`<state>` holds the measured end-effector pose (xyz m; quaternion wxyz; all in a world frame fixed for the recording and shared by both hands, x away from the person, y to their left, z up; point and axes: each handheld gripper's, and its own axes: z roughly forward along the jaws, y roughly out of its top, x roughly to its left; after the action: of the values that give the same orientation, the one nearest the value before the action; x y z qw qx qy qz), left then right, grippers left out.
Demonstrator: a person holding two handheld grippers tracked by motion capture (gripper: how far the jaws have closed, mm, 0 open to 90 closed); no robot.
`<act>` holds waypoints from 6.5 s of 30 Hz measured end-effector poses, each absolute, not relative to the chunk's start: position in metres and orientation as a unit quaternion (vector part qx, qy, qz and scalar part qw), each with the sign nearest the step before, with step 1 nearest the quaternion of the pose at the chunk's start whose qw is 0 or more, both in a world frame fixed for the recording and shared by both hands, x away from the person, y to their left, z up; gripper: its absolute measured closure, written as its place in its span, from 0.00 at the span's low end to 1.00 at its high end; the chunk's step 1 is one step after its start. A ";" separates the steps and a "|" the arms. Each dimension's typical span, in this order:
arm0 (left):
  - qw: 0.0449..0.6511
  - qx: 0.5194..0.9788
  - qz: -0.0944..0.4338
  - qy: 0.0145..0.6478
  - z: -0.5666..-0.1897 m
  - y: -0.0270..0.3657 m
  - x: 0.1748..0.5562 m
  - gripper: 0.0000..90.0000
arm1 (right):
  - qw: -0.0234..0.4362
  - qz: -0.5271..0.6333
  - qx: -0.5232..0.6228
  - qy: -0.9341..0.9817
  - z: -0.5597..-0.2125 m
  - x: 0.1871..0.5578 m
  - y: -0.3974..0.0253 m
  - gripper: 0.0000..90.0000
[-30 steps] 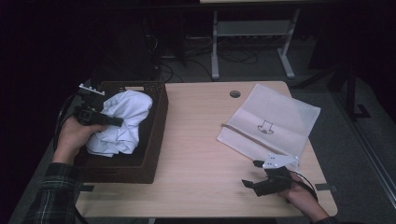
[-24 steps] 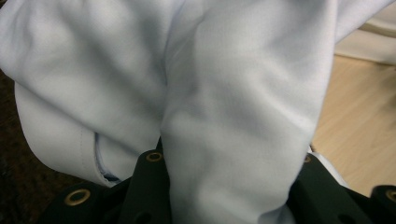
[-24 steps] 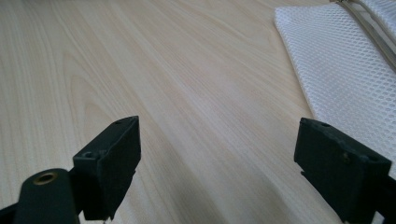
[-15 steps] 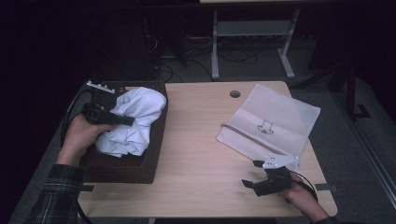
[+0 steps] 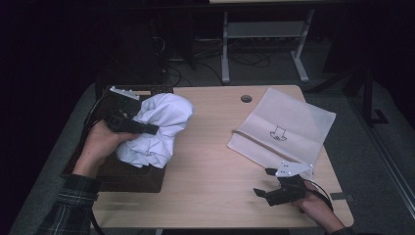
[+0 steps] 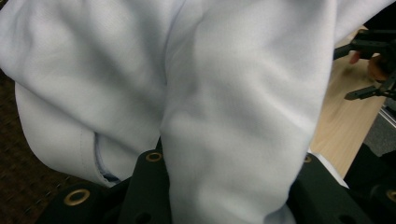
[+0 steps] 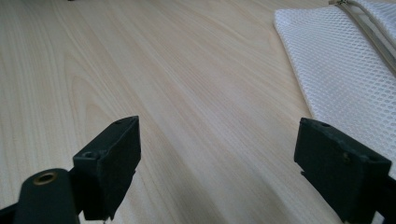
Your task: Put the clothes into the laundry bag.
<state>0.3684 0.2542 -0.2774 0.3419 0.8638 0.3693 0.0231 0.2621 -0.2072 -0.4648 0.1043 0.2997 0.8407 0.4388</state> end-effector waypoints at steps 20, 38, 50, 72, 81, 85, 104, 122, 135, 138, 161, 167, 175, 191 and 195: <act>0.350 0.880 0.002 0.322 -0.296 0.193 0.354 0.73 | 0.106 0.441 0.298 0.840 -0.463 0.261 -0.208 0.15; 0.310 0.904 -0.012 0.294 -0.356 0.141 0.334 0.72 | 0.107 0.441 0.298 0.840 -0.464 0.261 -0.208 0.15; 0.270 0.919 -0.015 0.286 -0.404 0.121 0.321 0.72 | 0.111 0.441 0.298 0.839 -0.464 0.261 -0.208 0.15; 0.273 0.917 0.006 0.291 -0.439 0.111 0.307 0.51 | 0.133 0.435 0.331 0.827 -0.455 0.260 -0.216 0.01; 0.278 0.921 0.025 0.272 -0.444 0.110 0.303 0.47 | 0.106 0.401 0.341 0.844 -0.449 0.270 -0.229 0.17; 0.276 0.921 0.029 0.272 -0.444 0.110 0.302 0.47 | 0.104 0.392 0.340 0.848 -0.447 0.278 -0.234 0.26; 0.277 0.916 0.034 0.289 -0.447 0.107 0.300 0.46 | 0.106 0.394 0.358 0.840 -0.431 0.320 -0.255 0.34; 0.271 0.917 0.029 0.290 -0.447 0.107 0.302 0.46 | 0.094 0.394 0.349 0.845 -0.432 0.368 -0.246 0.36; 0.272 0.918 0.023 0.289 -0.447 0.107 0.304 0.46 | 0.116 0.394 0.368 0.834 -0.452 0.393 -0.259 0.41; 0.273 0.918 0.021 0.288 -0.447 0.108 0.304 0.46 | 0.118 0.390 0.369 0.835 -0.456 0.397 -0.260 0.44; 0.278 0.917 0.019 0.286 -0.447 0.110 0.304 0.47 | 0.121 0.354 0.369 0.851 -0.472 0.399 -0.260 0.69; 0.279 0.917 0.019 0.286 -0.448 0.110 0.304 0.47 | 0.128 0.350 0.376 0.848 -0.472 0.399 -0.260 0.81; 0.278 0.917 0.019 0.285 -0.447 0.110 0.304 0.47 | 0.133 0.346 0.397 0.840 -0.471 0.399 -0.259 0.95; 0.278 0.918 0.020 0.283 -0.447 0.110 0.305 0.48 | 0.143 0.408 0.401 0.808 -0.446 0.392 -0.257 0.95; 0.278 0.918 0.020 0.283 -0.447 0.110 0.305 0.48 | 0.149 0.422 0.399 0.800 -0.439 0.388 -0.257 0.95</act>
<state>0.3046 0.1099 -0.4474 0.2775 0.9180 0.2827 0.0199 0.3882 -0.2565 -0.4389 0.1493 0.3994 0.8002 0.4218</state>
